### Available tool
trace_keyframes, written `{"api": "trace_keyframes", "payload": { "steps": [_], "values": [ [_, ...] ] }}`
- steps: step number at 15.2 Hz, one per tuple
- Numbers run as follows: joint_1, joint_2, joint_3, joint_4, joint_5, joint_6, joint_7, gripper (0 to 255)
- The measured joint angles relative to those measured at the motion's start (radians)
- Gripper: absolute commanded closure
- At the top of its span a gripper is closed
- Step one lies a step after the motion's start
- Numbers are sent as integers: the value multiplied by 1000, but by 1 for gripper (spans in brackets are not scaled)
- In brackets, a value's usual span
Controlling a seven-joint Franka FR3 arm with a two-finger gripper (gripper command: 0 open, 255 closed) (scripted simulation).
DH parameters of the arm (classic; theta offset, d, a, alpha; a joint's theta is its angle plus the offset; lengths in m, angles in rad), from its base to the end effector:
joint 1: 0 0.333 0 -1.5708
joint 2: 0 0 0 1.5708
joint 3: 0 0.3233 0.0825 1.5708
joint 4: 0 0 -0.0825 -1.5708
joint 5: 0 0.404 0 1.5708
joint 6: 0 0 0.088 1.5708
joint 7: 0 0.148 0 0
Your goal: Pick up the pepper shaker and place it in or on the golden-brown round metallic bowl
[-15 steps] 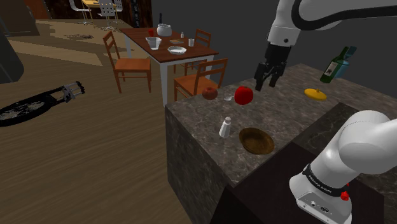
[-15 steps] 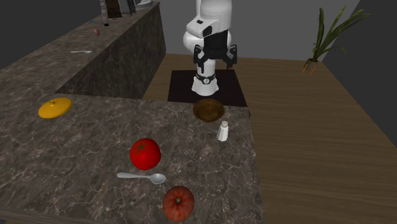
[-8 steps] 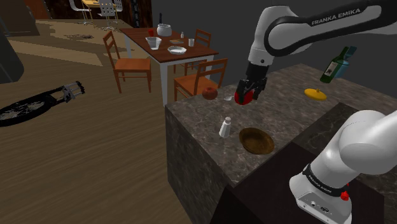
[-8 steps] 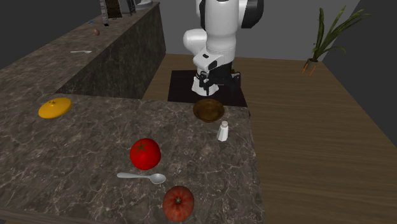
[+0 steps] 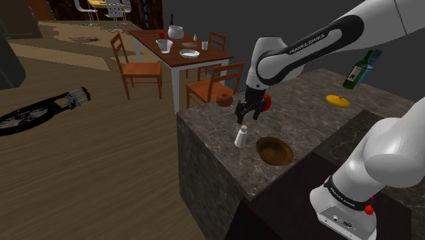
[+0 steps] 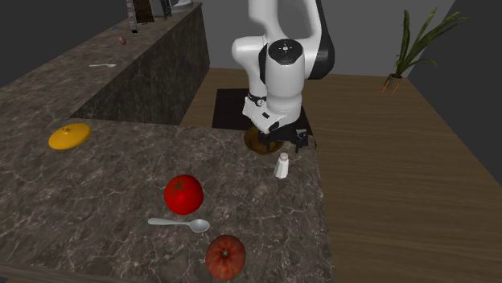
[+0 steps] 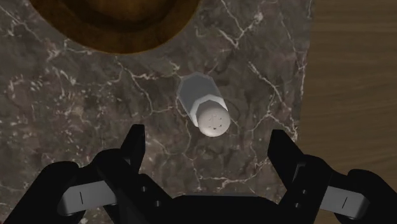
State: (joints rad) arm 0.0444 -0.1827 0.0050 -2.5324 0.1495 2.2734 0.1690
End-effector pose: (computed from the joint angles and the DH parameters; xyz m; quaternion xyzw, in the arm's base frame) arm 0.4438 0.0302 0.2870 -0.9917 0.1099 0.0437 0.0502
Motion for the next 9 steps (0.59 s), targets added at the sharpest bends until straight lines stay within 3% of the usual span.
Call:
{"api": "trace_keyframes", "payload": {
  "steps": [9],
  "values": [
    [13, 113, 10, -19, 27, 133, -8, 0]
  ]
}}
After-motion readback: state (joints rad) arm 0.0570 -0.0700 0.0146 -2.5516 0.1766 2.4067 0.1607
